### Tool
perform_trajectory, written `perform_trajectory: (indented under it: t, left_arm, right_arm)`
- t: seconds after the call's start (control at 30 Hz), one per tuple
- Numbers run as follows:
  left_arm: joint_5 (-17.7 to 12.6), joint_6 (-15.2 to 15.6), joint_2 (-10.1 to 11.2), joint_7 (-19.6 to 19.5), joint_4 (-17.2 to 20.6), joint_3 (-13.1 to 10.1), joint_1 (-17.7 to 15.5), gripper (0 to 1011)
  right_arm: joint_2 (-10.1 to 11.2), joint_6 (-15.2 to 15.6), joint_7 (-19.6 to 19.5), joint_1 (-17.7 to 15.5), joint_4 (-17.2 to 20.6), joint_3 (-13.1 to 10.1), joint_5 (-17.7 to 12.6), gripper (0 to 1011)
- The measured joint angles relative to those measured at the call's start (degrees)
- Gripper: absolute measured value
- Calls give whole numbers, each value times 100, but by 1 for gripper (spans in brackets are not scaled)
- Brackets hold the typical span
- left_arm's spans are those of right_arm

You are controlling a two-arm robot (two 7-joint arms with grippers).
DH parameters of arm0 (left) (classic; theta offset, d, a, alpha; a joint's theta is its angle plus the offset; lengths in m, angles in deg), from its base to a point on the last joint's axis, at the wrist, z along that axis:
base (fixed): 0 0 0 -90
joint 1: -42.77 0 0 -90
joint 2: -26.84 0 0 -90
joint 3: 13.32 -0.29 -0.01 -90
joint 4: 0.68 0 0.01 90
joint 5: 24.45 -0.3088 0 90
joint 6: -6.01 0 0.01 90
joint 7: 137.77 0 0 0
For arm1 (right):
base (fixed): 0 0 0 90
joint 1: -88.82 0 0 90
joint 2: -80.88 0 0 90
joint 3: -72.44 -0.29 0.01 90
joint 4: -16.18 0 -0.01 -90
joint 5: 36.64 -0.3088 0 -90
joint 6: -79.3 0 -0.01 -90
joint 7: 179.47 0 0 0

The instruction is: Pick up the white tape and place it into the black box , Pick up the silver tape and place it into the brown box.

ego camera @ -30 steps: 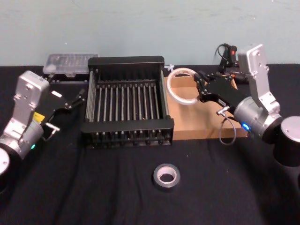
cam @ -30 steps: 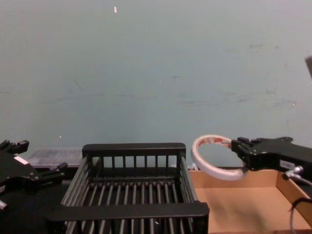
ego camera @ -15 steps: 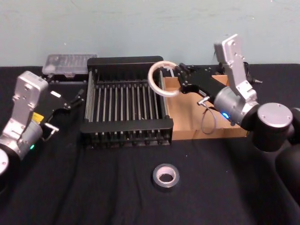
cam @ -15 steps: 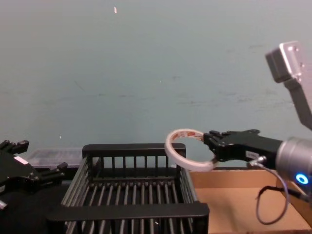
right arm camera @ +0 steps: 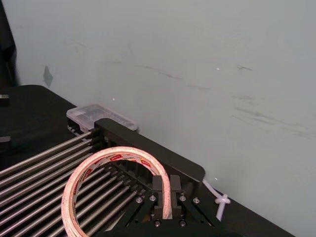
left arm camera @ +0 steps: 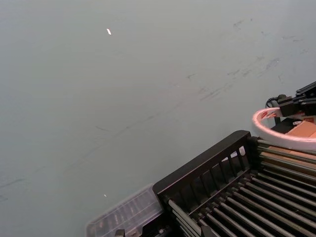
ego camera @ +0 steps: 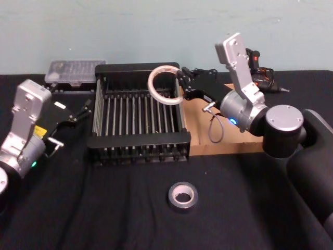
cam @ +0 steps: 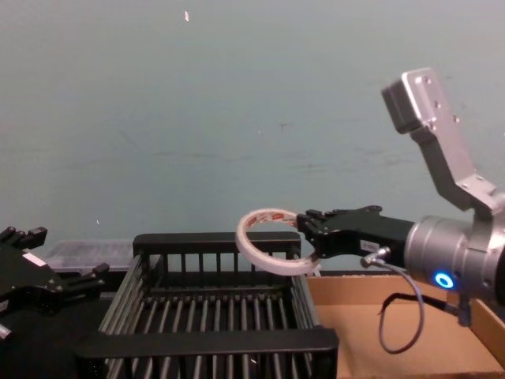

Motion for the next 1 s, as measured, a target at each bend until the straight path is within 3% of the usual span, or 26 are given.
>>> perform_trajectory:
  t: [0.7, 1.0]
  left_arm:
    - [0, 0, 0, 0, 0, 0, 0, 1001]
    - [0, 0, 0, 0, 0, 0, 0, 1001]
  right_arm:
    - [-469, -278, 89, 578, -989, 262, 247, 95]
    - [-524, -299, 126, 638, -1109, 283, 278, 95]
